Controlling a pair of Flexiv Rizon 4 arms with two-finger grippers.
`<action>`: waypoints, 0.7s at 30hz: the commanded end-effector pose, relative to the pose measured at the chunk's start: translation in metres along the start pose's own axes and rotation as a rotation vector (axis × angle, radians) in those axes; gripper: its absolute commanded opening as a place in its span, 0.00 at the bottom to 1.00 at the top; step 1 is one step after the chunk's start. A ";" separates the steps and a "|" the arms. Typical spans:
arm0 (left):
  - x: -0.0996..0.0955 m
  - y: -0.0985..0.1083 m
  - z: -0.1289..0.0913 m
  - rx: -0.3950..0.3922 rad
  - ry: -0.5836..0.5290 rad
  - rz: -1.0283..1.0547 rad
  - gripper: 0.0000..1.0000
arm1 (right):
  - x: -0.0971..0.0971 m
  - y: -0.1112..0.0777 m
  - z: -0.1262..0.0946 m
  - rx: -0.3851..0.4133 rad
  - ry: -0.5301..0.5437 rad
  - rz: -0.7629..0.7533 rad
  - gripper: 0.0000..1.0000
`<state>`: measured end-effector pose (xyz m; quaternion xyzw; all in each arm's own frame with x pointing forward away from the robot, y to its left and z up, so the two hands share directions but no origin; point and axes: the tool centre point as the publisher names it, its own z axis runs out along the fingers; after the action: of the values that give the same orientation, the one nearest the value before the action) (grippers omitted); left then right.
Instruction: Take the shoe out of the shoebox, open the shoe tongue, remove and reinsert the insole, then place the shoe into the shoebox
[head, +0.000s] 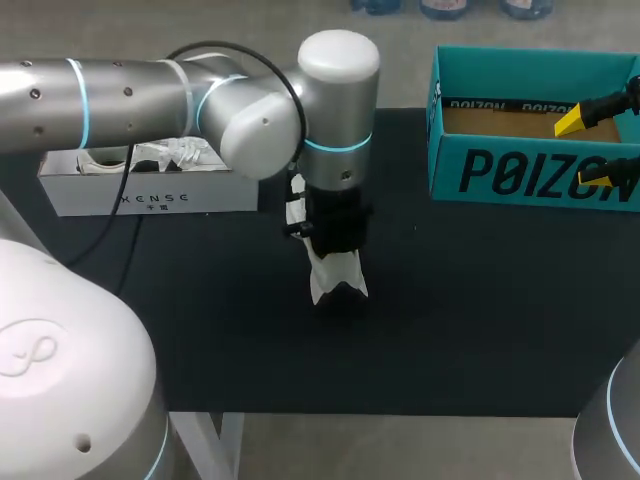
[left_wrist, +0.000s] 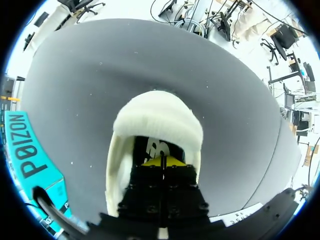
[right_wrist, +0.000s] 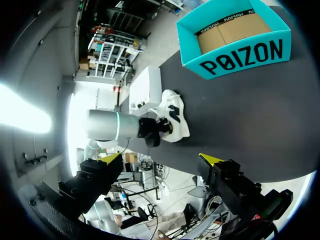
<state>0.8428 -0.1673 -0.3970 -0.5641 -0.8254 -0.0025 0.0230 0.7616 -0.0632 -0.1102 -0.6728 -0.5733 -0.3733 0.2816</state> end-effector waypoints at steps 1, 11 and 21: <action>-0.002 0.005 0.019 0.020 -0.015 0.001 0.00 | 0.000 0.000 0.001 -0.001 -0.003 0.002 1.00; -0.012 0.011 0.030 0.062 -0.077 0.025 0.00 | 0.000 0.000 0.001 -0.001 -0.003 0.002 1.00; -0.009 -0.007 -0.024 0.003 -0.124 0.098 0.00 | 0.000 0.000 0.001 -0.001 -0.003 0.002 1.00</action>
<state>0.8515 -0.1849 -0.3859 -0.6012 -0.7977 0.0442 -0.0179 0.7616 -0.0632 -0.1101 -0.6728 -0.5733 -0.3733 0.2816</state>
